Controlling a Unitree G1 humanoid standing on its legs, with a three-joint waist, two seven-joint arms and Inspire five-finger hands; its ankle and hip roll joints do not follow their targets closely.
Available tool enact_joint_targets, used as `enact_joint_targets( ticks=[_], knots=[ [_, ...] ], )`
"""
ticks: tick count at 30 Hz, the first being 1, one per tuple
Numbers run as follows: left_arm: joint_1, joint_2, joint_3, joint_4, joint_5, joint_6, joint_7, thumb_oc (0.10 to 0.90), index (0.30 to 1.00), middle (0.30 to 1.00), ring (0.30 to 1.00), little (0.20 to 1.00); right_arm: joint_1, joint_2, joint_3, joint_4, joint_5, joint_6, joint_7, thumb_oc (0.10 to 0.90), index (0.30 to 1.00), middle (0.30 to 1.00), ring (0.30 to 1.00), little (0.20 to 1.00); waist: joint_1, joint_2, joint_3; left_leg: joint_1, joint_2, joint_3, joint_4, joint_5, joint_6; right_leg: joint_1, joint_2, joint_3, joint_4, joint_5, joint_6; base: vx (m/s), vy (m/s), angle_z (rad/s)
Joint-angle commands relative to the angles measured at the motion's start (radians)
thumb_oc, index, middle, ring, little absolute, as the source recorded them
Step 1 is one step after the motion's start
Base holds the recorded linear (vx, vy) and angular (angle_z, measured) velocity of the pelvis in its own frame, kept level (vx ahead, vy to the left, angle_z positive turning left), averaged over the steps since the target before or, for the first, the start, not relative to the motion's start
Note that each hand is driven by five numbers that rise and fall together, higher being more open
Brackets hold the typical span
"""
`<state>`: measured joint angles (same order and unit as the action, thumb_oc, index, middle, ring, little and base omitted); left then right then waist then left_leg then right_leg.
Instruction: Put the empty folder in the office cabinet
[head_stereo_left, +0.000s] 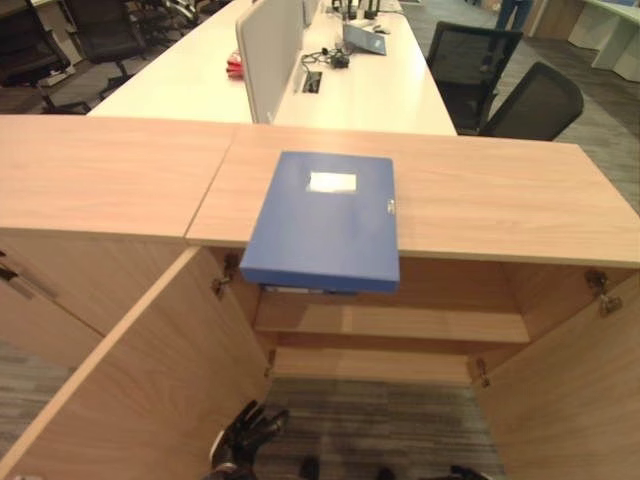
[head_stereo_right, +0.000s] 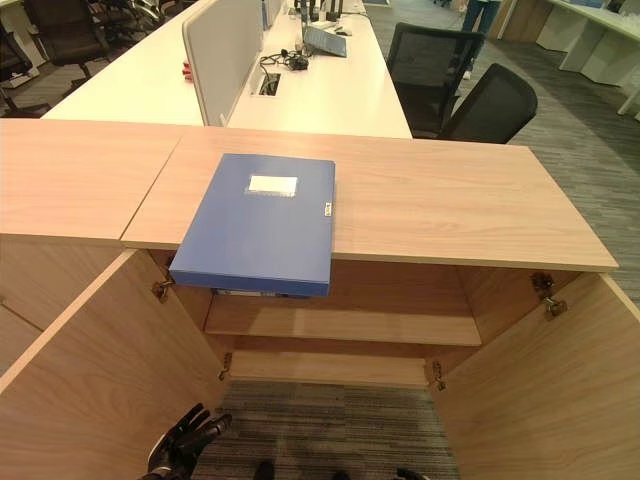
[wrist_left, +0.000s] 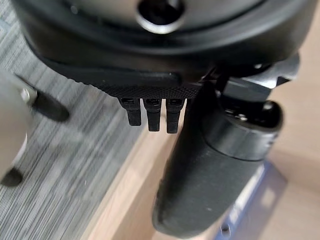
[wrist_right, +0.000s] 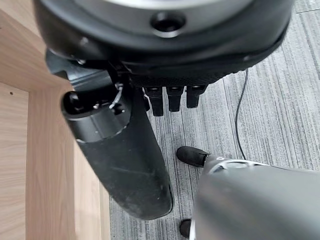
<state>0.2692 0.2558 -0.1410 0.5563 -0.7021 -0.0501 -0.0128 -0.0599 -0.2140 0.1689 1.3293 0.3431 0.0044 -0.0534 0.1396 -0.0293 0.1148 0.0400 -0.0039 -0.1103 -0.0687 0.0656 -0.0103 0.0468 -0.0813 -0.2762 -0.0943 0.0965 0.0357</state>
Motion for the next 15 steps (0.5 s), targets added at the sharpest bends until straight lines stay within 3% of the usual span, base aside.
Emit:
enact_joint_targets(
  ticks=[1, 5, 7, 12, 15],
  knots=[
    [0.012, 0.065, 0.047, -0.214, 0.015, -0.056, -0.023, 0.800, 0.900, 0.900, 0.900, 0.900, -0.043, -0.058, -0.008, -0.003, -0.045, 0.002, -0.013, 0.800, 0.900, 0.900, 0.900, 0.900, 0.013, -0.001, -0.002, -0.026, -0.013, -0.059, -0.019, -0.033, -0.012, 0.028, -0.038, 0.002, 0.031, -0.035, 0.084, 0.04, 0.043, -0.01],
    [0.074, 0.081, 0.146, -0.520, 0.032, -0.089, 0.014, 0.800, 0.900, 0.900, 0.900, 0.900, -0.027, -0.054, -0.031, 0.005, -0.050, 0.012, -0.022, 0.800, 0.900, 0.900, 0.900, 0.900, 0.032, -0.005, 0.002, -0.016, -0.021, -0.068, -0.019, -0.036, -0.006, 0.042, -0.043, -0.005, 0.025, -0.031, 0.085, 0.02, 0.009, 0.03],
    [0.085, 0.079, 0.164, -0.562, 0.047, -0.095, 0.018, 0.800, 0.900, 0.900, 0.900, 0.900, -0.023, -0.048, -0.031, 0.009, -0.052, 0.013, -0.020, 0.800, 0.900, 0.900, 0.900, 0.900, 0.036, -0.007, 0.003, -0.013, -0.022, -0.070, -0.019, -0.039, -0.005, 0.047, -0.044, -0.005, 0.022, -0.031, 0.086, 0.01, -0.010, 0.03],
    [0.069, 0.117, 0.260, -0.716, 0.234, -0.138, 0.078, 0.800, 0.900, 0.900, 0.900, 0.900, -0.005, -0.026, -0.027, -0.002, -0.047, 0.007, -0.014, 0.800, 0.900, 0.900, 0.900, 0.900, 0.050, -0.016, 0.003, 0.006, -0.026, -0.070, -0.019, -0.057, -0.003, 0.067, -0.047, -0.013, 0.012, -0.036, 0.086, 0.02, -0.007, 0.01],
    [0.074, 0.081, 0.303, -0.780, 0.252, -0.156, 0.111, 0.800, 0.900, 0.900, 0.900, 0.900, 0.004, -0.015, -0.022, -0.003, -0.045, 0.005, -0.012, 0.800, 0.900, 0.900, 0.900, 0.900, 0.055, -0.022, 0.005, 0.012, -0.028, -0.074, -0.019, -0.062, -0.003, 0.074, -0.049, -0.017, 0.010, -0.037, 0.086, 0.00, -0.002, -0.01]
  ],
)
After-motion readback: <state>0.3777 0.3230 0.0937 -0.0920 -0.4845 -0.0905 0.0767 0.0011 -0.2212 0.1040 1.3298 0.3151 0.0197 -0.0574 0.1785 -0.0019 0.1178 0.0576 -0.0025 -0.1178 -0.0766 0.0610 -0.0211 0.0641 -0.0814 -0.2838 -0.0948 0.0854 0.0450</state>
